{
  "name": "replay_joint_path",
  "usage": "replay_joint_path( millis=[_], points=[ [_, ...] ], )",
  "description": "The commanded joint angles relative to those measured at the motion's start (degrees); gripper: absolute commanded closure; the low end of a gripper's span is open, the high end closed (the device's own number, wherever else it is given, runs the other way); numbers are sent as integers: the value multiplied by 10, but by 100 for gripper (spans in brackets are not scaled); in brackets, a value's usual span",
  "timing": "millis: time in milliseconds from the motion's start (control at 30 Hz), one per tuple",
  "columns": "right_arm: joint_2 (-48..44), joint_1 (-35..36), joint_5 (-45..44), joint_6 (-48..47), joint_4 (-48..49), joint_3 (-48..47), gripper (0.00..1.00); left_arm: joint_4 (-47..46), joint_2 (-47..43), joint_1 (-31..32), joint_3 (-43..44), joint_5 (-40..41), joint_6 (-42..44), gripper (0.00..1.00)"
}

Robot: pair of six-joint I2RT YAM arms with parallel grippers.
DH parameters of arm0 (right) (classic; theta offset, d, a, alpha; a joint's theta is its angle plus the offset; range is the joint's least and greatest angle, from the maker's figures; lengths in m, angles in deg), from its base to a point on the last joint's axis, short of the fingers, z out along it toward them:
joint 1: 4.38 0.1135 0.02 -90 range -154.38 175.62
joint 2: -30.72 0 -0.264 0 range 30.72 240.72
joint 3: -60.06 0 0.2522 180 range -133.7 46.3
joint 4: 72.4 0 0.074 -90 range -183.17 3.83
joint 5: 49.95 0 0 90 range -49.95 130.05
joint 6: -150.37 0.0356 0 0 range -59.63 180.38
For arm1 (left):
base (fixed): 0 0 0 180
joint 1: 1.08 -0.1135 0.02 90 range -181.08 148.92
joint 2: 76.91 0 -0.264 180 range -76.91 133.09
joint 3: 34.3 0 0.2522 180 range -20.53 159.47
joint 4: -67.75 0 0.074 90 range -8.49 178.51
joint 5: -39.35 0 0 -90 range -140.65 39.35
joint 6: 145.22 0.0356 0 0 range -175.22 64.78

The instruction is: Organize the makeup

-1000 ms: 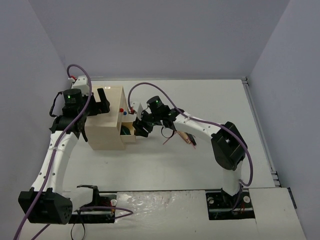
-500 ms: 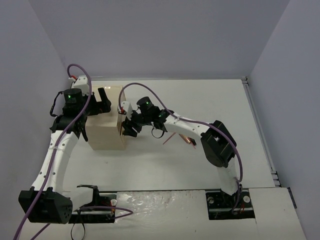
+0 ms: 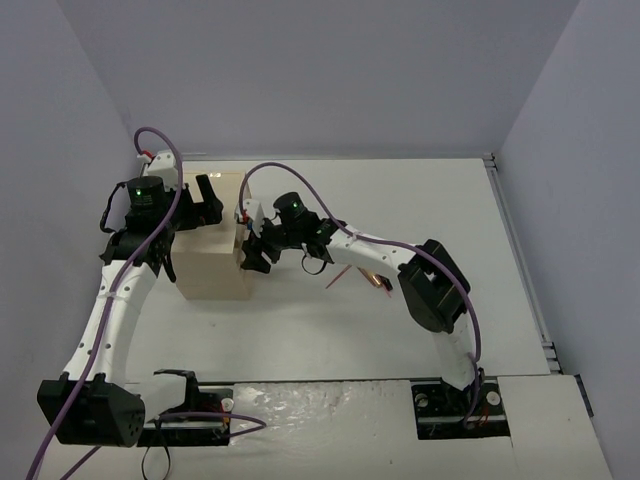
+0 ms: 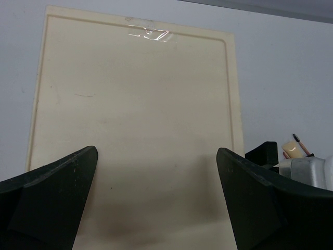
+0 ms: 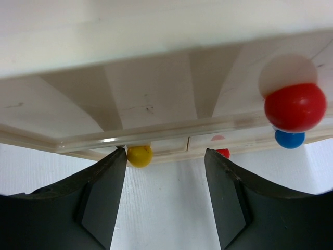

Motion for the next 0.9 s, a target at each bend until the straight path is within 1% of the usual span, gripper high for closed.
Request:
replay_joint_path(
  millis=[0,200,500,867],
  points=[
    [-75,-23,6,-15,35,0,40,46,13,2,-13,-14,-16,3],
    [-79,-63,28,-20,33,-5,40,49,13,0,-12,-11,-14,3],
    [-7,-81,43,-48,17,-74,41,51,17,-3,-11,-12,-8,3],
    [79,-82,76,-68,10,-159,41,55,23,-3,-10,-6,-5,3]
  ],
)
